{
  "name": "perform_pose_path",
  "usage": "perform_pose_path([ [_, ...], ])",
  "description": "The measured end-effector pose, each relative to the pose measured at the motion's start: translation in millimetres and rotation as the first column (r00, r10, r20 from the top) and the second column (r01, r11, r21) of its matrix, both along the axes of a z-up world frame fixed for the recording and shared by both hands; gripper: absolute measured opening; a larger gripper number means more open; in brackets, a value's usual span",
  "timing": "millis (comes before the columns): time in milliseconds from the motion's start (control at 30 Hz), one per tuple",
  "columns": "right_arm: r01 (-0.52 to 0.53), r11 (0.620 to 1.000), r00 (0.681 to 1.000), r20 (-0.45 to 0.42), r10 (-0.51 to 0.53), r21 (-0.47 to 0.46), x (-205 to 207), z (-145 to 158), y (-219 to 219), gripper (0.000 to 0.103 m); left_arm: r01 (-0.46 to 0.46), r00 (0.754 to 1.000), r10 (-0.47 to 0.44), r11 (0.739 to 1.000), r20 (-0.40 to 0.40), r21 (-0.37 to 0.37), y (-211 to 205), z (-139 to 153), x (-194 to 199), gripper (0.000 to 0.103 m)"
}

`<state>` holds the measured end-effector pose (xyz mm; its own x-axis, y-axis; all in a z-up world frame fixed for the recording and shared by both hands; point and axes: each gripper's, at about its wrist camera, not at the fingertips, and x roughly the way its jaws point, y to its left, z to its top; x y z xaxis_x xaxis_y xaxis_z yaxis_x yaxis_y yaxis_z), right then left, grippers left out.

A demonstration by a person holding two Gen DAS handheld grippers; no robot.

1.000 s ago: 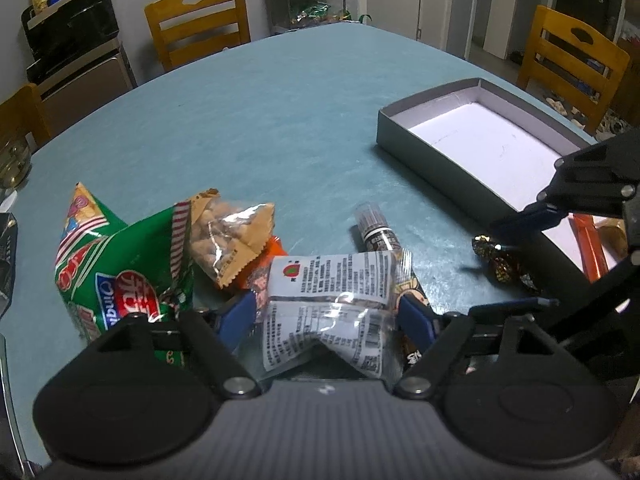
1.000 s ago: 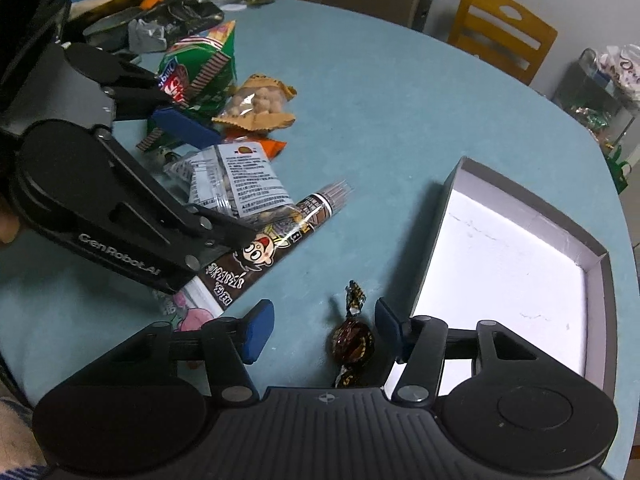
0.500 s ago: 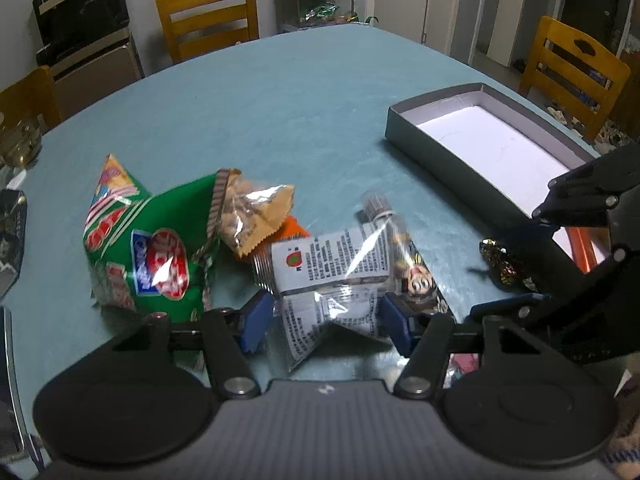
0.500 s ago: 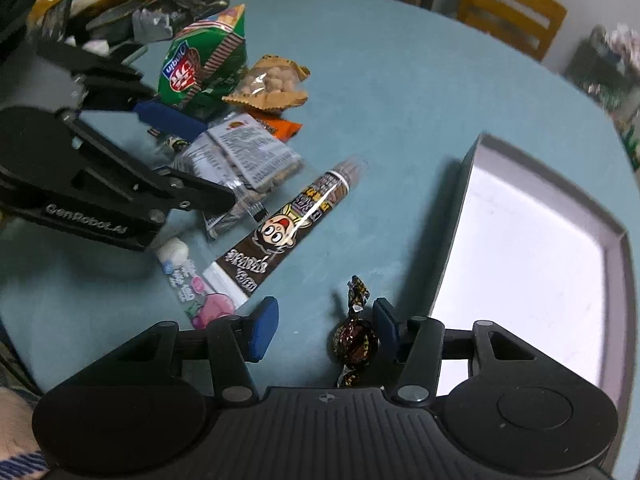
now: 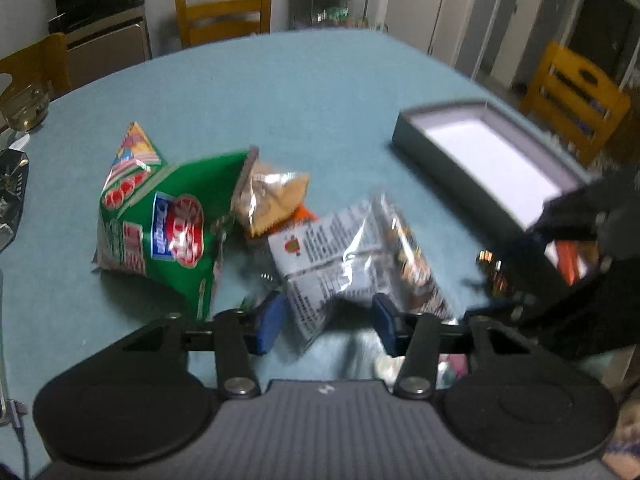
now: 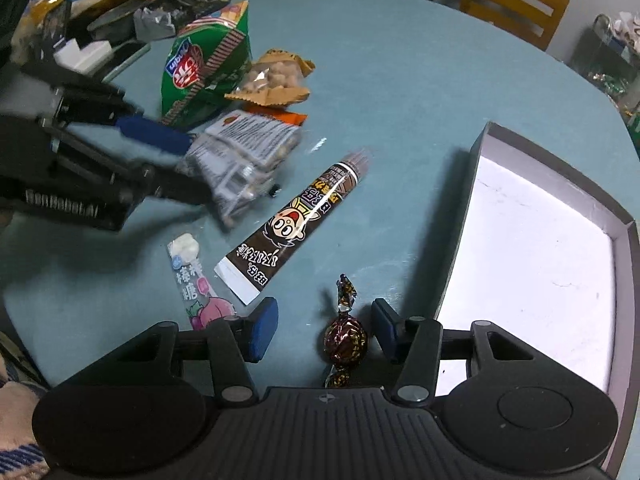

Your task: Organize snacks

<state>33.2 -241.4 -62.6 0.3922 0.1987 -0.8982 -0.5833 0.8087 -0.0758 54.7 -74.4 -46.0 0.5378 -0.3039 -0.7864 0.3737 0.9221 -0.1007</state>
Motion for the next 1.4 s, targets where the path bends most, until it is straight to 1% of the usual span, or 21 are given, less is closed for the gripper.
perform_pose_path([
  [33,0.001,1.0,1.0,-0.001,-0.001,0.0,0.5,-0.3,0.2,0.052,-0.003,1.0,0.004,1.0,0.019,-0.021,0.2,2.3,0.9,0.066],
  [67,0.002,1.0,1.0,-0.003,-0.002,0.002,0.9,-0.3,-0.1,0.052,0.002,0.999,-0.001,1.0,0.038,-0.029,-0.3,3.9,1.0,0.074],
  [133,0.0,1.0,1.0,-0.005,0.0,0.002,1.5,-0.3,0.3,0.052,0.026,0.997,-0.026,1.0,0.068,-0.005,-4.7,6.3,1.9,0.079],
  [267,0.004,1.0,1.0,-0.006,-0.003,0.006,2.0,-0.3,0.2,0.052,0.104,0.99,-0.116,0.986,0.085,0.13,-19.2,4.9,8.3,0.08],
  [333,0.006,1.0,1.0,-0.005,-0.006,0.008,2.2,-0.2,0.2,0.052,0.118,0.989,-0.131,0.981,0.073,0.156,-23.4,2.9,12.6,0.08],
  [400,0.008,1.0,1.0,-0.004,-0.008,0.009,1.9,-0.1,0.0,0.052,0.13,0.99,-0.136,0.983,0.037,0.133,-26.3,-1.7,18.8,0.08],
  [533,0.008,1.0,1.0,0.004,-0.008,-0.002,-0.1,-0.4,1.2,0.052,0.078,0.997,-0.079,0.992,0.006,0.101,-32.3,-11.6,29.6,0.085],
  [600,0.012,1.0,1.0,0.01,-0.012,-0.004,-1.7,-0.6,1.6,0.052,0.06,0.998,-0.06,0.993,0.0,0.104,-35.4,-14.6,31.0,0.086],
  [633,0.013,1.0,1.0,0.011,-0.013,-0.005,-2.7,-0.6,1.3,0.052,0.055,0.998,-0.054,0.993,-0.017,0.104,-36.4,-17.1,32.8,0.086],
  [700,0.015,1.0,1.0,0.014,-0.015,-0.003,-4.7,-0.6,0.5,0.05,0.049,0.996,-0.043,0.996,-0.075,0.074,-34.7,-23.6,36.6,0.076],
  [733,0.017,1.0,1.0,0.013,-0.017,0.001,-4.9,-1.3,0.9,0.05,0.033,0.996,-0.029,0.998,-0.089,0.049,-31.8,-25.6,36.5,0.074],
  [767,0.022,1.0,1.0,0.009,-0.022,0.009,-5.2,-1.5,0.1,0.048,0.035,0.996,-0.03,0.998,-0.084,0.053,-31.7,-25.6,34.6,0.069],
  [800,0.025,1.0,1.0,0.007,-0.025,0.015,-5.7,-1.8,0.0,0.046,0.042,0.996,-0.037,0.998,-0.082,0.056,-31.9,-25.1,33.3,0.067],
  [833,0.026,0.999,1.0,0.004,-0.026,0.021,-6.0,-1.8,-0.5,0.044,0.041,0.996,-0.037,0.998,-0.085,0.046,-30.2,-24.8,32.4,0.061],
  [867,0.027,0.999,1.0,0.005,-0.027,0.025,-6.6,-1.6,-0.9,0.041,0.041,0.995,-0.038,0.998,-0.087,0.037,-28.9,-24.3,31.7,0.052],
  [900,0.025,0.999,1.0,0.007,-0.026,0.027,-6.8,-1.1,-1.0,0.035,0.04,0.995,-0.037,0.999,-0.089,0.032,-27.9,-23.8,30.8,0.05],
  [933,0.025,0.999,1.0,0.009,-0.026,0.028,-6.6,-0.7,-1.2,0.031,0.039,0.995,-0.037,0.999,-0.094,0.023,-26.4,-23.3,29.6,0.044],
  [967,0.029,0.999,1.0,0.01,-0.029,0.03,-6.1,-0.3,-1.5,0.024,0.039,0.995,-0.038,0.999,-0.098,0.016,-25.4,-23.0,28.5,0.038],
  [1067,0.036,0.998,0.999,0.003,-0.036,0.044,-5.1,0.4,-4.2,0.024,0.038,0.995,-0.038,0.999,-0.097,0.0,-22.6,-21.0,23.6,0.03],
  [1100,0.04,0.998,0.999,-0.001,-0.04,0.05,-4.3,1.1,-5.3,0.024,0.04,0.995,-0.04,0.999,-0.093,-0.001,-22.3,-19.8,21.4,0.028],
  [1400,0.059,0.991,0.998,0.007,-0.06,0.117,3.9,13.7,-14.3,0.024,0.04,0.996,-0.042,0.999,-0.076,-0.023,-12.7,-7.3,6.6,0.026],
])
